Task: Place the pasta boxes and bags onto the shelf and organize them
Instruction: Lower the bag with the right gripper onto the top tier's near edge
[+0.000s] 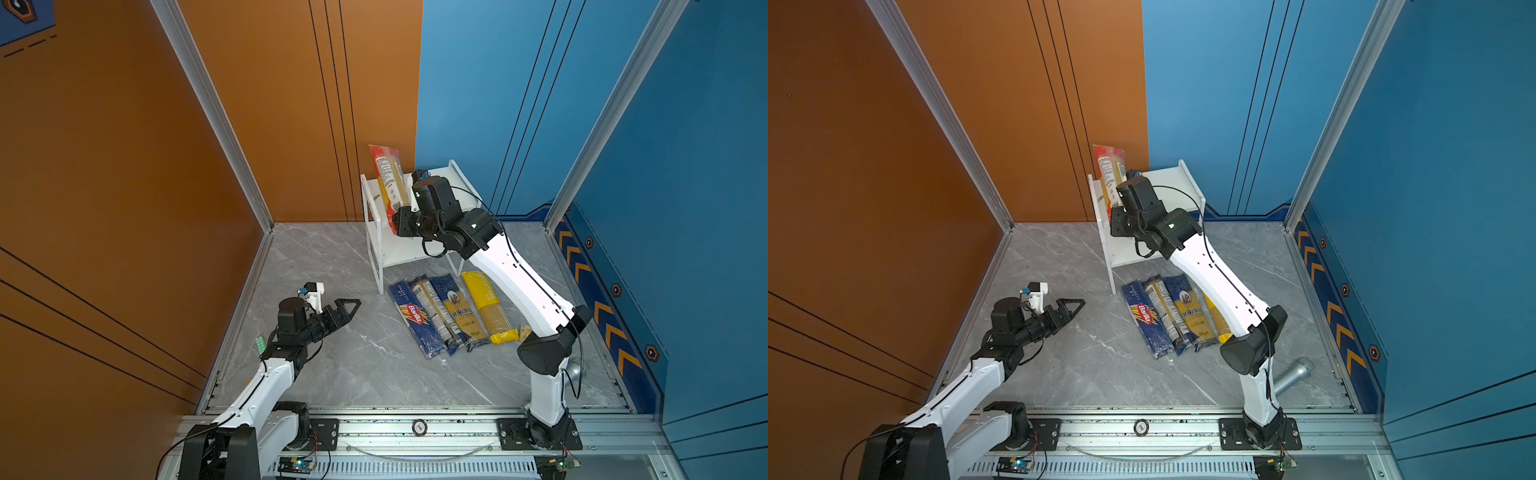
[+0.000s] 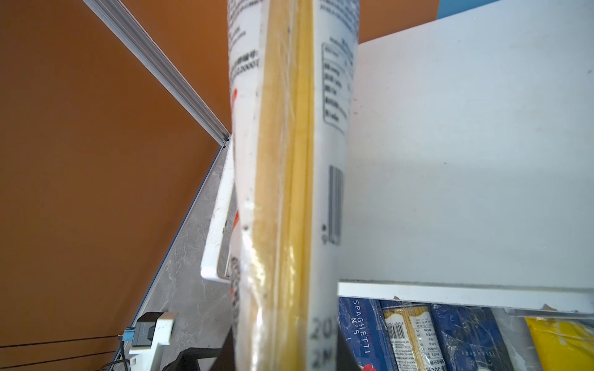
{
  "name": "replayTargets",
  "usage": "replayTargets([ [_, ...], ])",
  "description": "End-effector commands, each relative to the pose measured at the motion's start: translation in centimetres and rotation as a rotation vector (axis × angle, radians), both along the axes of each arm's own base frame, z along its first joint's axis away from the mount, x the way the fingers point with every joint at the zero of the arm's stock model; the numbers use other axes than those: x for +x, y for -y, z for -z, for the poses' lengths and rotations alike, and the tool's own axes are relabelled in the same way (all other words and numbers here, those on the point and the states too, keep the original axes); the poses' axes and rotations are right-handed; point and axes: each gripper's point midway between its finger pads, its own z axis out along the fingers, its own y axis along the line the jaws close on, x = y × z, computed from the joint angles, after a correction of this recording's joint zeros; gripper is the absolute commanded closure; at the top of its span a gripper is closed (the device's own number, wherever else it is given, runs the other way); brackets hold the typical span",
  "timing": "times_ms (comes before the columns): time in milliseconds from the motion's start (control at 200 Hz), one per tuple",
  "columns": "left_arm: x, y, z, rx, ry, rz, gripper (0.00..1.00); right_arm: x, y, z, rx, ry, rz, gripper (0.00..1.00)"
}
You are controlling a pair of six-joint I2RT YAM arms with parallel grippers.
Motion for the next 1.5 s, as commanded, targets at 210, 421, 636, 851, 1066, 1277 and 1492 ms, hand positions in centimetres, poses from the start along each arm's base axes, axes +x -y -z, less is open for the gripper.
replayTargets([
  [210,-0.1,0.0,-0.4,-0.01,0.018,0.006,0.02,1.3,0.4,-6.7,0.14,0.185,0.05,0.89],
  [421,-0.1,0.0,-0.4,-0.01,0.019,0.005,0.02,1.5,0.3,-6.2,0.133,0.174,0.053,0.88],
  [636,-0.1,-0.1,-0.4,-0.01,0.02,0.004,0.02,1.6,0.3,-6.0,0.131,0.168,0.056,0.79],
  [851,-0.1,0.0,-0.4,-0.011,0.018,0.005,0.02,1.7,0.3,-5.8,0.131,0.165,0.056,0.72],
  [1066,-0.1,0.0,-0.4,-0.01,0.02,0.005,0.02,1.9,0.2,-5.5,0.131,0.153,0.052,0.71],
  [1277,-0.2,0.0,-0.4,-0.009,0.022,0.005,0.02,1.9,0.1,-5.1,0.134,0.142,0.047,0.73],
  [1492,-0.2,-0.1,-0.3,-0.007,0.021,0.003,0.02,1.9,-0.1,-4.8,0.132,0.132,0.044,0.75],
])
